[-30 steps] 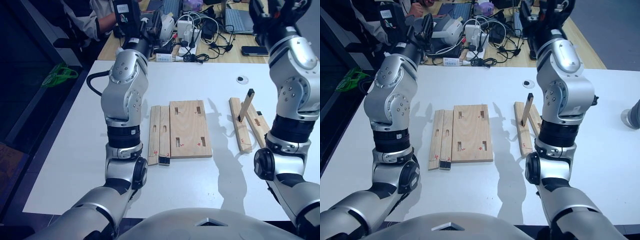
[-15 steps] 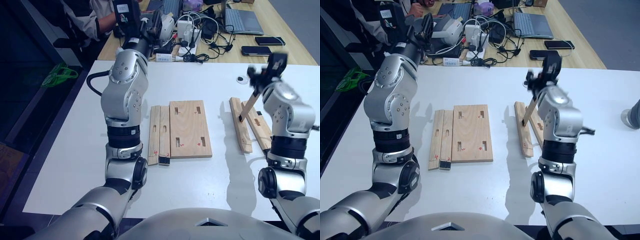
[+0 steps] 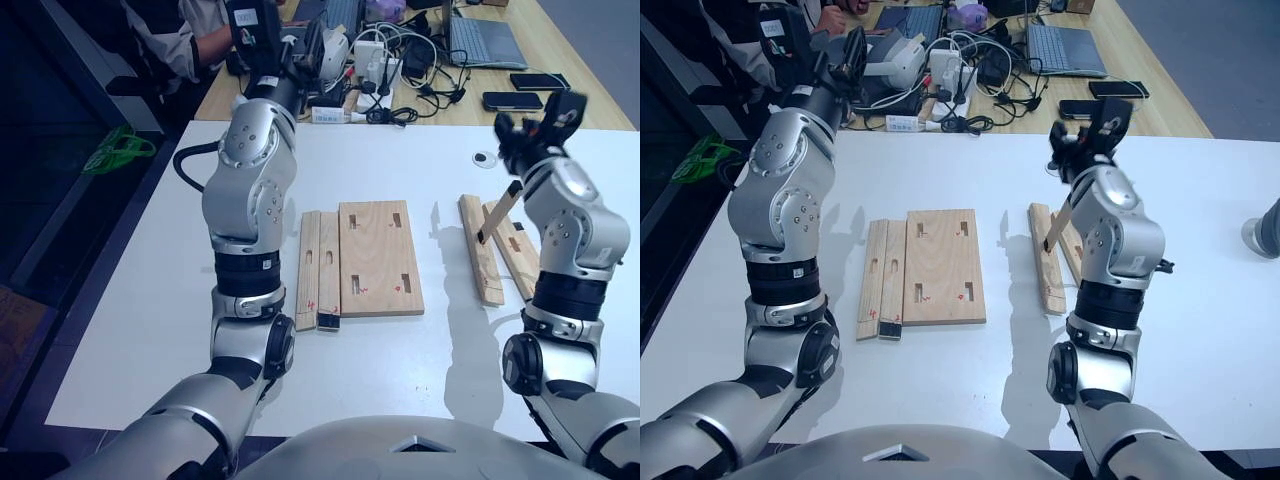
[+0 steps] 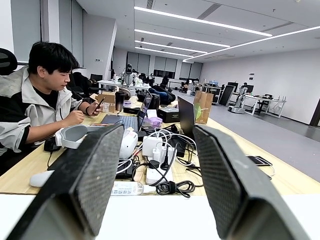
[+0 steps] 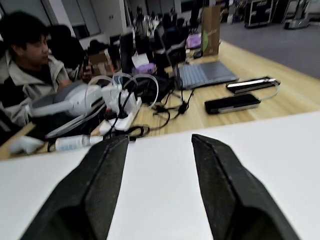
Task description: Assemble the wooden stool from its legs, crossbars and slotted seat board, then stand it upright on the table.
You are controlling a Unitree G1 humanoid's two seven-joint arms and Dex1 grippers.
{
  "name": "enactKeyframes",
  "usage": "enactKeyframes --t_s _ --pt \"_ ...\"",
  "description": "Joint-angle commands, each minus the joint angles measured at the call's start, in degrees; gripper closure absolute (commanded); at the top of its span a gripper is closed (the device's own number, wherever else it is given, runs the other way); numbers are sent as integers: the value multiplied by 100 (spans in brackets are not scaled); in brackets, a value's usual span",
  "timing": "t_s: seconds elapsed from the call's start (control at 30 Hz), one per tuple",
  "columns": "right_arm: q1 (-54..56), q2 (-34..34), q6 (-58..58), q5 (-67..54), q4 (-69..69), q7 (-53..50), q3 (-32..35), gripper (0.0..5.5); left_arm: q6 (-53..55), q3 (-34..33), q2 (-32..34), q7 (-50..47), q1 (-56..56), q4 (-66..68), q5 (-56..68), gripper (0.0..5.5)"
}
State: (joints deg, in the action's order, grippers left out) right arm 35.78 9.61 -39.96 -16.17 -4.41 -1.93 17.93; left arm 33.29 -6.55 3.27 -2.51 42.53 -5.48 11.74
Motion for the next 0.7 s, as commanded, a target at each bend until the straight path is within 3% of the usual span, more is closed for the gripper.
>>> enactKeyframes --t_s 0.03,0.17,0.37,0.6,0.7 --pt "263 87 579 128 -87 -362 271 315 75 25 -10 -30 -4 -23 -36 293" --pt "-166 327 -34 599 218 -766 169 315 90 33 -23 -42 -30 -53 -36 293" --pt "-1025 155 -892 709 233 -800 -7 315 118 72 -47 -34 -80 -88 -30 293" --pt "-1336 41 -1708 -55 -641 780 -1368 315 210 216 -202 -66 -304 -208 -42 293" --pt "-1299 109 -1734 -79 -851 936 -1506 315 246 207 -205 -93 -316 -236 -33 293"
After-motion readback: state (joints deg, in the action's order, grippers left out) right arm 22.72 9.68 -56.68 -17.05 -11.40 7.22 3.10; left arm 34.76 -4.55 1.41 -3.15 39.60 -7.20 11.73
